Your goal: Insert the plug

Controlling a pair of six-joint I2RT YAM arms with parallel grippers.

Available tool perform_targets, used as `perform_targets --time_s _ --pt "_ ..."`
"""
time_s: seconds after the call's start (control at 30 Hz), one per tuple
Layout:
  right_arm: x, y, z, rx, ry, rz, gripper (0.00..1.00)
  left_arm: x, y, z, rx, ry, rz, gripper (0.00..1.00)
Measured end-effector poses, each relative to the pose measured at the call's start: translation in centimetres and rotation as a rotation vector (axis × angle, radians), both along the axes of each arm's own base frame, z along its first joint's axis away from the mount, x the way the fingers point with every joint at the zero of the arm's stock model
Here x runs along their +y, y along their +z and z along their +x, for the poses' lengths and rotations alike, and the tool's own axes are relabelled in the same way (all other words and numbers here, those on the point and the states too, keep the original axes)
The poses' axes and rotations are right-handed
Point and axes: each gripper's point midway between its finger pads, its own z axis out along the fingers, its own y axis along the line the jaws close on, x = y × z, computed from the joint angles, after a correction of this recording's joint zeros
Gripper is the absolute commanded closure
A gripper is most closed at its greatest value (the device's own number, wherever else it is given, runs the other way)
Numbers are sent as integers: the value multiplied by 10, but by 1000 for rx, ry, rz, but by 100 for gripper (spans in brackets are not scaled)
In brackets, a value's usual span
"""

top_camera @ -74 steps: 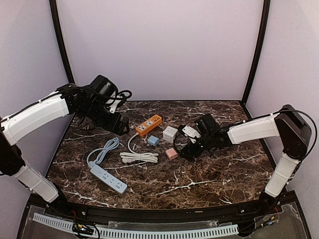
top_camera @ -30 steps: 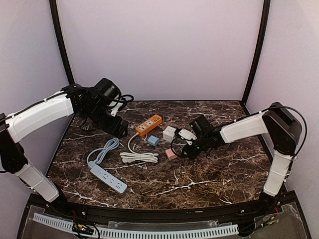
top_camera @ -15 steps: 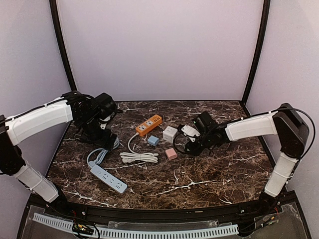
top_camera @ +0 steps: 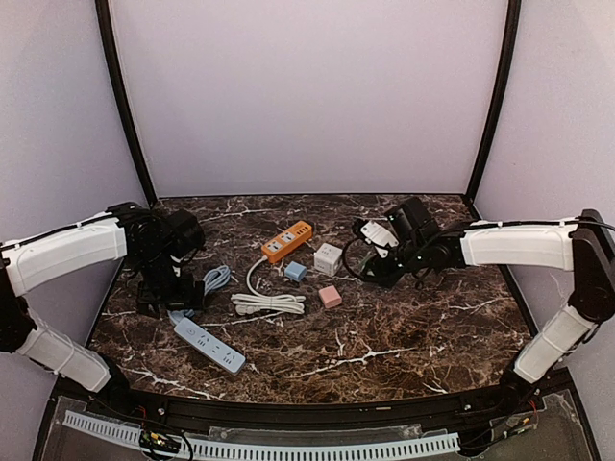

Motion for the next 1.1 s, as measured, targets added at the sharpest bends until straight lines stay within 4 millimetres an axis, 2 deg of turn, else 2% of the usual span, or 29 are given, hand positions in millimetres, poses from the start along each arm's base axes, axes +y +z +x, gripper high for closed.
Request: perform_targets --time_s 0.17,0.33,0.53,0.87,1.0,1.1 --pt "-5 15 -3 -22 -9 8 88 0 -15 -8 21 134 -89 4" --pt "-8 23 -5 -30 -13 16 88 0 -20 -9 25 223 -145 5" --pt "-12 27 -8 -34 -15 16 88 -5 -22 -6 24 279 -173 7" --pt "-19 24 -17 -21 -15 3 88 -7 -41 -4 58 404 -178 11" --pt "-21 27 -19 -28 -15 9 88 -8 -53 -6 80 447 -176 19" --pt "-24 30 -21 -33 -17 11 88 -9 -63 -8 87 478 -185 31"
